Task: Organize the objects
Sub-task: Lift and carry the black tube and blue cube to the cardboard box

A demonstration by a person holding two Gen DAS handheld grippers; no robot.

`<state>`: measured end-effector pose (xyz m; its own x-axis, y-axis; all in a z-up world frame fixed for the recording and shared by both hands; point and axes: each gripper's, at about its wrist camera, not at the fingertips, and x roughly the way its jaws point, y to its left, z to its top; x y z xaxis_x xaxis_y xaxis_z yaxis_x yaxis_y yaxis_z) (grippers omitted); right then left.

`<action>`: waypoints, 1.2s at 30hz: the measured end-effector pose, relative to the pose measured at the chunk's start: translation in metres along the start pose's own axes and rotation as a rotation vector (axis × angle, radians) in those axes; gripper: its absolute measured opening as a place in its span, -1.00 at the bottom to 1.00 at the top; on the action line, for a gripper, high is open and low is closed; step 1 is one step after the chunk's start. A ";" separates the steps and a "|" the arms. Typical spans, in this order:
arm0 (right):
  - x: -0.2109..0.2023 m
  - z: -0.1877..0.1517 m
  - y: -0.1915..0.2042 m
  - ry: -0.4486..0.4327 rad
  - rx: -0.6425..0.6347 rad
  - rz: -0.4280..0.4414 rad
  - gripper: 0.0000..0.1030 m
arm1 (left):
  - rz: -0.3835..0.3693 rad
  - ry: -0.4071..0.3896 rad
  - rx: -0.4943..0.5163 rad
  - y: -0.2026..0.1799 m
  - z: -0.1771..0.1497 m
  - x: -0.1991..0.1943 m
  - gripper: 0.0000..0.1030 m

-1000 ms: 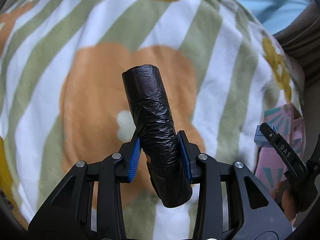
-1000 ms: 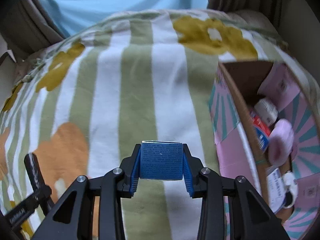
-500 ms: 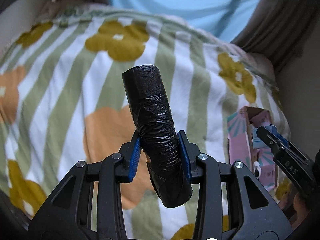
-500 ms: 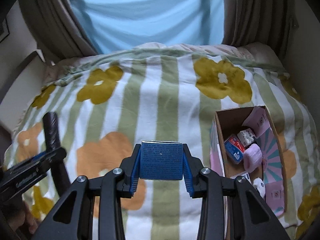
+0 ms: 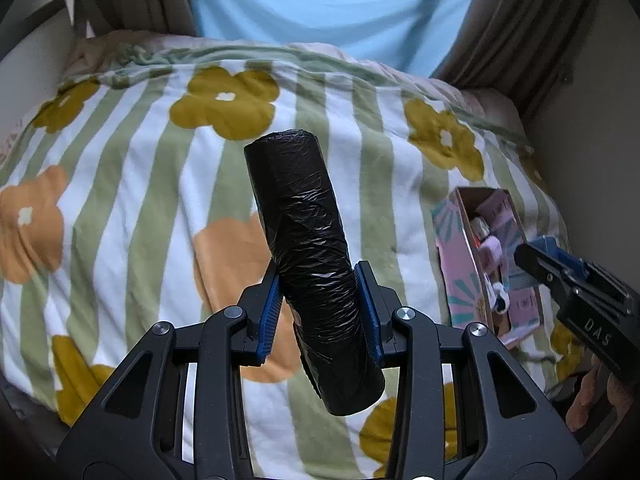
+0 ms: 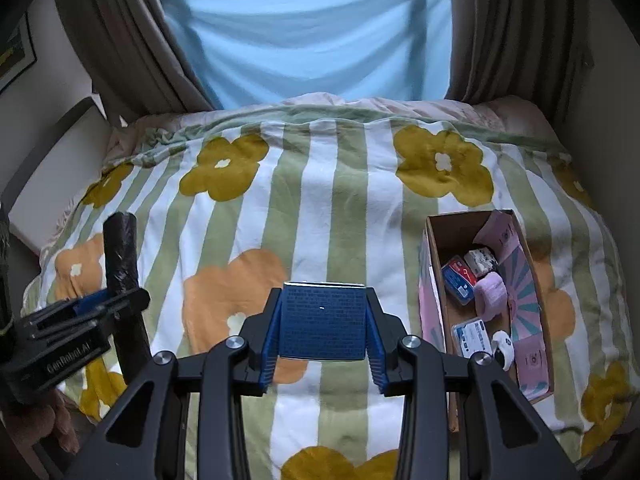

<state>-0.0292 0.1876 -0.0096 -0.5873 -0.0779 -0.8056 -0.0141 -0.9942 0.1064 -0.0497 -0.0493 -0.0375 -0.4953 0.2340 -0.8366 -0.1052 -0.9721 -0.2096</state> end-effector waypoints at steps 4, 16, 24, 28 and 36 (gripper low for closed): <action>-0.008 0.000 -0.007 -0.017 0.027 -0.018 -0.33 | -0.029 0.003 0.046 -0.011 0.001 -0.002 -0.37; -0.037 -0.003 -0.083 -0.047 0.167 -0.138 -0.33 | -0.155 -0.011 0.221 -0.096 0.037 0.008 -0.37; -0.043 -0.018 -0.149 -0.019 0.248 -0.226 -0.33 | -0.269 0.037 0.322 -0.182 0.052 0.042 -0.37; -0.035 -0.031 -0.176 0.016 0.270 -0.244 -0.33 | -0.301 0.075 0.359 -0.225 0.051 0.070 -0.37; 0.007 -0.055 -0.214 0.092 0.285 -0.223 -0.33 | -0.317 0.163 0.379 -0.288 0.043 0.141 -0.37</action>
<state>0.0138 0.3954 -0.0698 -0.4695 0.1193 -0.8748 -0.3662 -0.9279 0.0700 -0.1265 0.2631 -0.0729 -0.2504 0.4881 -0.8361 -0.5485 -0.7832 -0.2929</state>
